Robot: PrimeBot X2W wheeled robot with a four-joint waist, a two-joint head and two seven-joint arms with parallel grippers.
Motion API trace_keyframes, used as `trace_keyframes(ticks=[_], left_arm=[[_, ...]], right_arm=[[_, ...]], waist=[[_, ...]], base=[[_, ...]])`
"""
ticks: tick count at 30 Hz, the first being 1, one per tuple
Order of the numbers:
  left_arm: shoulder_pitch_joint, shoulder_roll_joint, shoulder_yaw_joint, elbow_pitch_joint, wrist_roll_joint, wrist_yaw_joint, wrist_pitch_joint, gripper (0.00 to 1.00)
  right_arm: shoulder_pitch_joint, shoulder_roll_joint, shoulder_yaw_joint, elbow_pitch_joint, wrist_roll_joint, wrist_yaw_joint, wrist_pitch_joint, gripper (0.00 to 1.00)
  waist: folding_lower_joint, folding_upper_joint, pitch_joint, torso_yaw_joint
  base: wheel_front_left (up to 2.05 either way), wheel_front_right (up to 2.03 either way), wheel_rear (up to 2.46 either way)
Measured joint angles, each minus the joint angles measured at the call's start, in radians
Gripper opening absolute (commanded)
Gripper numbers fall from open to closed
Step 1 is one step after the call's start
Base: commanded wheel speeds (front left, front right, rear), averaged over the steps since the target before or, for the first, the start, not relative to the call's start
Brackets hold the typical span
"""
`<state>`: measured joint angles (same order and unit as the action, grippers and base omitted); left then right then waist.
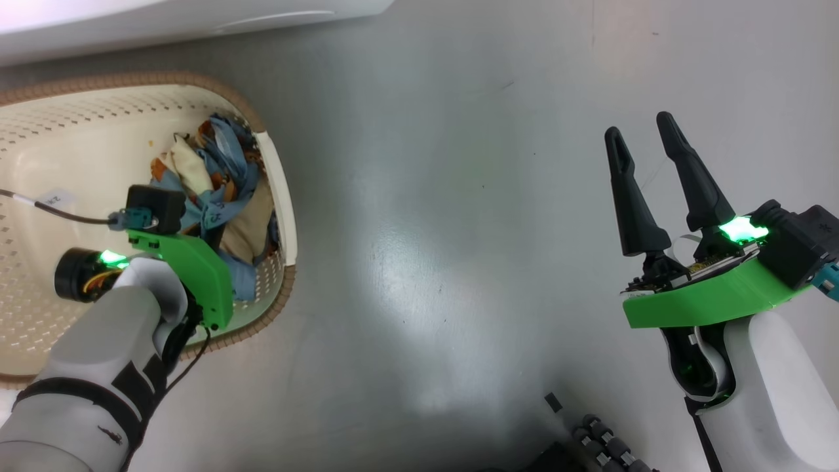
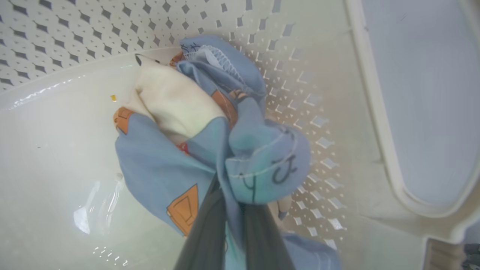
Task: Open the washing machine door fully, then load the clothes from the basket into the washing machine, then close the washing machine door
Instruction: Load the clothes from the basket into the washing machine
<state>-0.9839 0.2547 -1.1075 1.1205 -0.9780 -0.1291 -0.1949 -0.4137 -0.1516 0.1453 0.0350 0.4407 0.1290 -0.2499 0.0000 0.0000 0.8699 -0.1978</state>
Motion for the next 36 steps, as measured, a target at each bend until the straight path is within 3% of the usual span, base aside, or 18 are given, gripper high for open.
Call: trace_keyframes(ticks=[18,22,36], left_arm=[[0.044,-0.016,-0.012,-0.009,-0.153,0.0,-0.053,0.0],[0.068,-0.008,0.055,-0.043,-0.136,0.0,-0.053,0.0],[0.295,-0.005,0.407,-0.187,0.109,0.0,-0.053,0.0]], right_arm=[[0.009,-0.01,-0.006,0.022,0.0,0.0,0.0,1.0],[0.023,-0.023,-0.012,0.033,0.0,0.0,0.0,1.0],[0.155,-0.075,-0.018,0.077,0.012,0.0,0.0,1.0]], waist=[[0.0,0.0,-0.118,0.037],[0.0,0.0,-0.169,0.05],[0.0,0.0,-0.384,0.103]], base=[[0.0,0.0,0.0],[0.0,0.0,0.0],[0.0,0.0,0.0]])
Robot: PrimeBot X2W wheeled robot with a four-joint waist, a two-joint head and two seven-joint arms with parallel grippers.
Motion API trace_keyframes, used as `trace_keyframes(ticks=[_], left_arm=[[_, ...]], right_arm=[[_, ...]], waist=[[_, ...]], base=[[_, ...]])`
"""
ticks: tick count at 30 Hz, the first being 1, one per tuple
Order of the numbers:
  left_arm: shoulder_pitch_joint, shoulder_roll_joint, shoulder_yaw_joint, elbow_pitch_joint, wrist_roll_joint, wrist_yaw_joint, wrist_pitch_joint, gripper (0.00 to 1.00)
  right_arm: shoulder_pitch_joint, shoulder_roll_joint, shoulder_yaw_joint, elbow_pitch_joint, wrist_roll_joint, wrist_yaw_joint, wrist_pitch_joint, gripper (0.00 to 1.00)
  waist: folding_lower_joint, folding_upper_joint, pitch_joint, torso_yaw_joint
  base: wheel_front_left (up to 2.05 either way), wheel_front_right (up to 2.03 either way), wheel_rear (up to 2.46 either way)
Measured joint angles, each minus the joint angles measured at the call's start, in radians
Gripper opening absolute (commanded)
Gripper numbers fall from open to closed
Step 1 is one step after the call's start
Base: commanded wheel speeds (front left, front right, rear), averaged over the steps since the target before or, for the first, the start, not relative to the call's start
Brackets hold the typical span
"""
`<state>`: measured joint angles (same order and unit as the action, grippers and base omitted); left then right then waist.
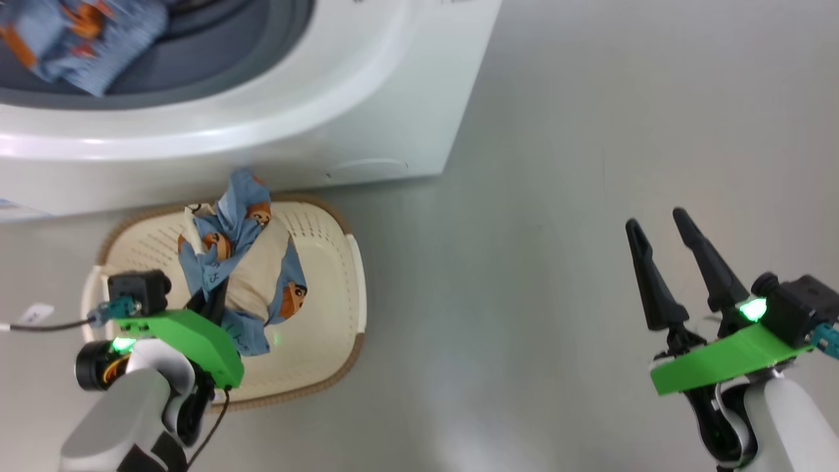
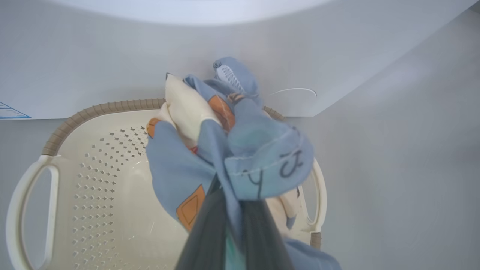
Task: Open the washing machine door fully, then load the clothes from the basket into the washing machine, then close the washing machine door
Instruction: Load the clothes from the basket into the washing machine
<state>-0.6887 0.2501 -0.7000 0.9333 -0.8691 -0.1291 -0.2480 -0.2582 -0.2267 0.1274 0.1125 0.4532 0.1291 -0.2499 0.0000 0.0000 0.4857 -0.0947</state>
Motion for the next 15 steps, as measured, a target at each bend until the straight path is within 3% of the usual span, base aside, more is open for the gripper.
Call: trace_keyframes(ticks=[15], left_arm=[[0.269,-0.039,0.339,-0.257,0.276,0.0,0.0,0.0]], right_arm=[[0.144,-0.038,-0.011,0.016,0.033,0.0,0.0,1.0]], waist=[[0.0,0.0,-0.219,0.051]], base=[[0.0,0.0,0.0]])
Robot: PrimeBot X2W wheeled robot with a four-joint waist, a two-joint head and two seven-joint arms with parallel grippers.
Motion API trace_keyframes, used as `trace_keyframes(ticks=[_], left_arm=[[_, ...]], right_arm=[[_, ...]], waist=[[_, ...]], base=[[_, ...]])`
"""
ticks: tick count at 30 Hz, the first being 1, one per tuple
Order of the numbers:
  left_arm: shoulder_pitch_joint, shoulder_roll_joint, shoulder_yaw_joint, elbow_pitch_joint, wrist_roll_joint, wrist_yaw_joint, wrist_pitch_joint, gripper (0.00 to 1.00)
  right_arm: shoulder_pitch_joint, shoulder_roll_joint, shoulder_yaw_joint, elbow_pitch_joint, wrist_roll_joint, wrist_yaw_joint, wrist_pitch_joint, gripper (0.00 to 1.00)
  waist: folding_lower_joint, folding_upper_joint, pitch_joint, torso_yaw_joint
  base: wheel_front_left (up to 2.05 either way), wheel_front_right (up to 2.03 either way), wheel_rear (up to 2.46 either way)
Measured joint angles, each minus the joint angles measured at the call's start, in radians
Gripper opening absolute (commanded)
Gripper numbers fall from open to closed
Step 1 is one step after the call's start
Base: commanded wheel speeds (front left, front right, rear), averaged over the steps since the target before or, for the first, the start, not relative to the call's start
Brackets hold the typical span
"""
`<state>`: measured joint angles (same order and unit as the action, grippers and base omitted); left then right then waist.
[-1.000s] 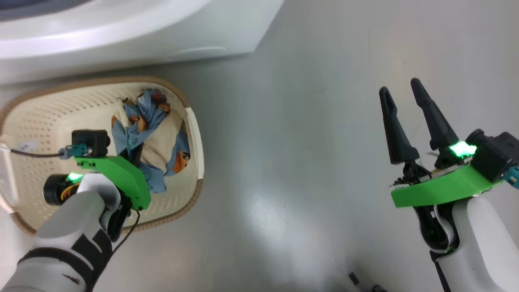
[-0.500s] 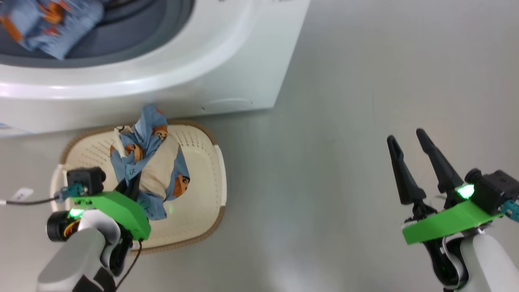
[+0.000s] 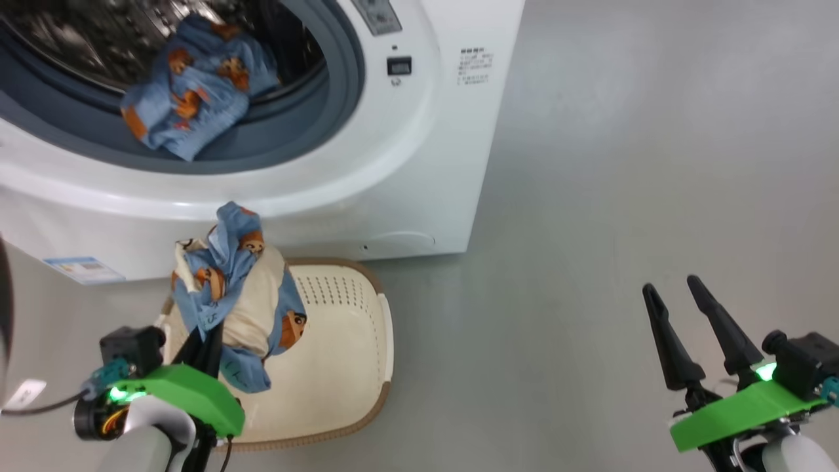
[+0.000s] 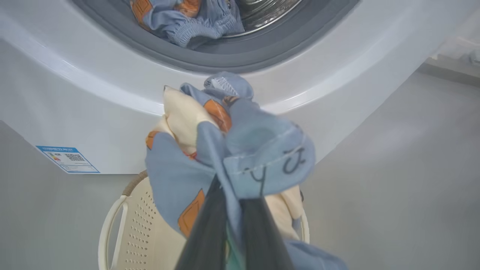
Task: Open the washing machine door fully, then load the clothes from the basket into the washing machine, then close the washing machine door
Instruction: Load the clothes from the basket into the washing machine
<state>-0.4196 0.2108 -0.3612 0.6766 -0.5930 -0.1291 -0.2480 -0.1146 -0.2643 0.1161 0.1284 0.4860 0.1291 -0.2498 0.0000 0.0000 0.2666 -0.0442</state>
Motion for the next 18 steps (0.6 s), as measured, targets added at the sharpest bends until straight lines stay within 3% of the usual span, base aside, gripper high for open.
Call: trace_keyframes(ticks=[18], left_arm=[[0.28,-0.051,0.303,-0.364,0.255,0.0,0.0,0.0]], right_arm=[[0.125,-0.022,-0.036,-0.006,0.01,0.0,0.0,1.0]], waist=[[0.0,0.0,-0.136,0.033]], base=[[0.0,0.0,0.0]])
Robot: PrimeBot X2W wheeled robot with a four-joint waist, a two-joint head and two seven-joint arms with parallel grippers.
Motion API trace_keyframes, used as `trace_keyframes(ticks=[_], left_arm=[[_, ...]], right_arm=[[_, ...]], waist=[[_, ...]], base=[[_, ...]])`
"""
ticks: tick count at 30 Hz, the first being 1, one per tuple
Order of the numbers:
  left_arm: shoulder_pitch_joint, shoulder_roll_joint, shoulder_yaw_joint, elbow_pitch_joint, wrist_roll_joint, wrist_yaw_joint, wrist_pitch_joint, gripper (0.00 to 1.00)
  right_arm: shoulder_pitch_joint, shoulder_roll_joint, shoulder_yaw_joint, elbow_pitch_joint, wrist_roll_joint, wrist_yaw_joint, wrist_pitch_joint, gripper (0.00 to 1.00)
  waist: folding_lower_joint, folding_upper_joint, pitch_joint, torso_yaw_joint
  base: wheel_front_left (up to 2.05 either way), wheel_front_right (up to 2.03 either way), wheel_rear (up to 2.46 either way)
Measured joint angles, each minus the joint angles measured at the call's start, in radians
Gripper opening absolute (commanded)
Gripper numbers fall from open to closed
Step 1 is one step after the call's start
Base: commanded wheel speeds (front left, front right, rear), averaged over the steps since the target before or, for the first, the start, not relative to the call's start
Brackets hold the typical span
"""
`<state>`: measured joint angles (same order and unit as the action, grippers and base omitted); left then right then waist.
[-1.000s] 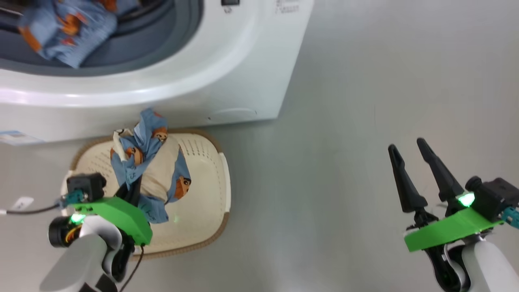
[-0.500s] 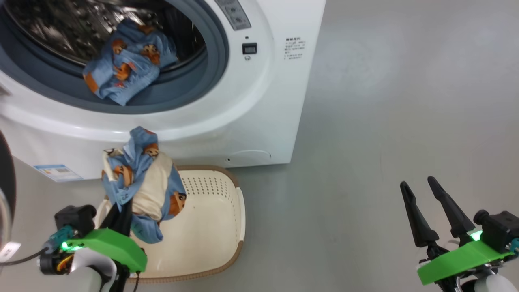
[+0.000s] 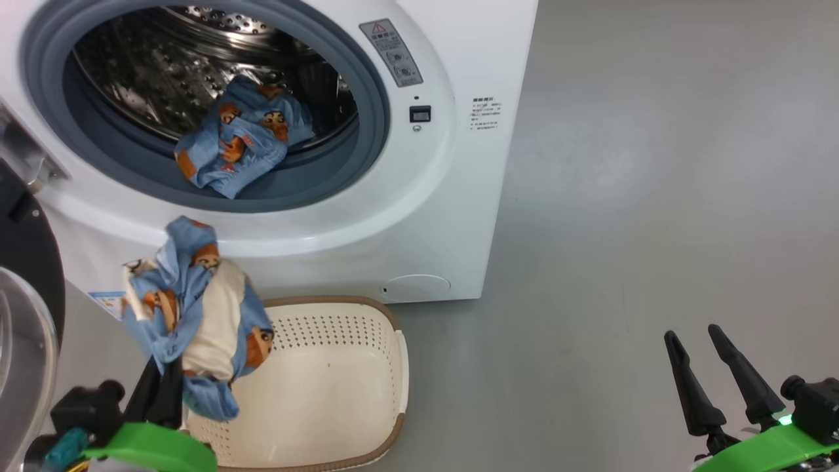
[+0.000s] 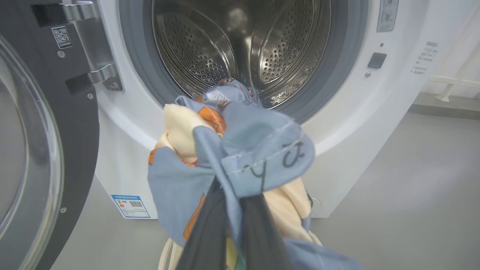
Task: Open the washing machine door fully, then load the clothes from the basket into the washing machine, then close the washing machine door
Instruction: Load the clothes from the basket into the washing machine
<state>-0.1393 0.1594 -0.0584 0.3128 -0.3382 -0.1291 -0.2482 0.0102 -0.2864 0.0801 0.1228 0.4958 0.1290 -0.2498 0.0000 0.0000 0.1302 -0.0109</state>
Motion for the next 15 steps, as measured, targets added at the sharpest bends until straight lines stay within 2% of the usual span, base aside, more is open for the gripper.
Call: trace_keyframes(ticks=[6,15], left_arm=[[0.099,-0.029,0.071,-0.114,0.075,0.0,0.0,0.0],[0.18,-0.063,0.111,-0.197,0.099,0.0,0.0,0.0]], right_arm=[[0.023,-0.002,-0.012,-0.002,0.0,0.0,0.0,1.0],[0.052,-0.003,-0.025,-0.005,0.0,0.0,0.0,1.0]], waist=[[0.0,0.0,-0.014,0.009],[0.0,0.0,-0.02,0.014]], base=[[0.0,0.0,0.0],[0.0,0.0,0.0]])
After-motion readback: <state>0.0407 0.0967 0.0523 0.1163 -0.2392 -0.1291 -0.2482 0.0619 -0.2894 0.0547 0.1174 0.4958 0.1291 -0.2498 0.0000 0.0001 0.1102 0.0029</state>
